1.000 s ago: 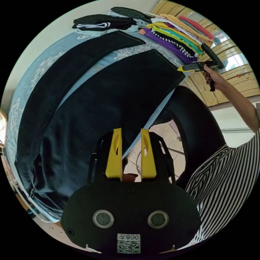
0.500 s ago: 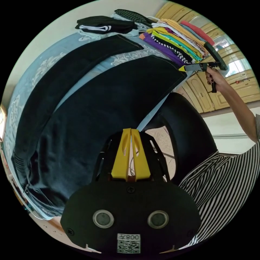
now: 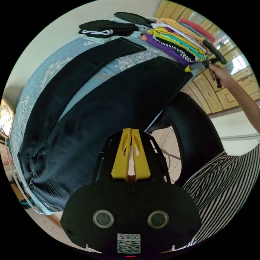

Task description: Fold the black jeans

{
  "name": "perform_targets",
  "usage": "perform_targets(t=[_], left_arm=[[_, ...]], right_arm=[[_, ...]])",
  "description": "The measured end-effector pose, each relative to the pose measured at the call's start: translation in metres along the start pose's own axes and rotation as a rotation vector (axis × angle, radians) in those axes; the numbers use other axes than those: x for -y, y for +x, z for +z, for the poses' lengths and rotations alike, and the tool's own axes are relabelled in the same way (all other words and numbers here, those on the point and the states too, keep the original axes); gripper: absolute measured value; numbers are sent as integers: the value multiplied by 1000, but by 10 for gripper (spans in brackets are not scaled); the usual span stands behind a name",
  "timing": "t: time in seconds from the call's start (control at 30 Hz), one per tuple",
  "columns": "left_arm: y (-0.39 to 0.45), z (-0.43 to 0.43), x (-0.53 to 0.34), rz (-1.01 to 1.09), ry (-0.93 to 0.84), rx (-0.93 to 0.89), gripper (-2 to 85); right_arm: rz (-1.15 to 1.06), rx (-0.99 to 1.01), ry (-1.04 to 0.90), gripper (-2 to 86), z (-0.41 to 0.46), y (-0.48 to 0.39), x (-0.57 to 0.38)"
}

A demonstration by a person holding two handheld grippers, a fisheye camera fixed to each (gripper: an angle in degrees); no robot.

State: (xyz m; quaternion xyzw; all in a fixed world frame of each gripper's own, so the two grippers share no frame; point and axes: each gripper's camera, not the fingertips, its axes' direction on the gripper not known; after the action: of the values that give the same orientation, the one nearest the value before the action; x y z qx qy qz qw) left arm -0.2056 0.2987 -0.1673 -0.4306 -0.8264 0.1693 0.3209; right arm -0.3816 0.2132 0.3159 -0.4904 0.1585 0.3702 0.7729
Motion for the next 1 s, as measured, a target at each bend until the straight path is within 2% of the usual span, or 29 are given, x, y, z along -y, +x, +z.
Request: perform_targets(t=[0.03, 0.17, 0.23, 0.33, 0.43, 0.6, 0.7, 0.87, 1.0], left_arm=[[-26, -13, -8, -64, 44, -18, 13], [-133, -63, -47, -297, 222, -21, 39], [-213, -87, -69, -423, 265, 64, 59], [-304, -100, -81, -526, 218, 181, 68], [-376, -94, -77, -560, 131, 217, 73], [-447, -60, -55, -532, -43, 265, 87], [-477, -36, -50, -554, -112, 234, 91], [-502, -35, -64, -560, -68, 224, 60], [-511, -38, -79, -540, -28, 258, 15]], right_arm=[[26, 13, -41, 18, 10, 2, 5], [57, 5, 6, 17, -3, -14, 14], [70, -22, 51, 16, -16, -25, 23], [59, -46, 152, 21, -38, -54, 50], [-50, -19, 199, 39, -49, -105, 100], [-362, 35, 205, 58, -39, -236, 213], [-586, 12, 171, 60, -15, -335, 276], [-868, -101, 67, 68, 47, -474, 334], [-894, -153, -44, 74, 82, -514, 353]])
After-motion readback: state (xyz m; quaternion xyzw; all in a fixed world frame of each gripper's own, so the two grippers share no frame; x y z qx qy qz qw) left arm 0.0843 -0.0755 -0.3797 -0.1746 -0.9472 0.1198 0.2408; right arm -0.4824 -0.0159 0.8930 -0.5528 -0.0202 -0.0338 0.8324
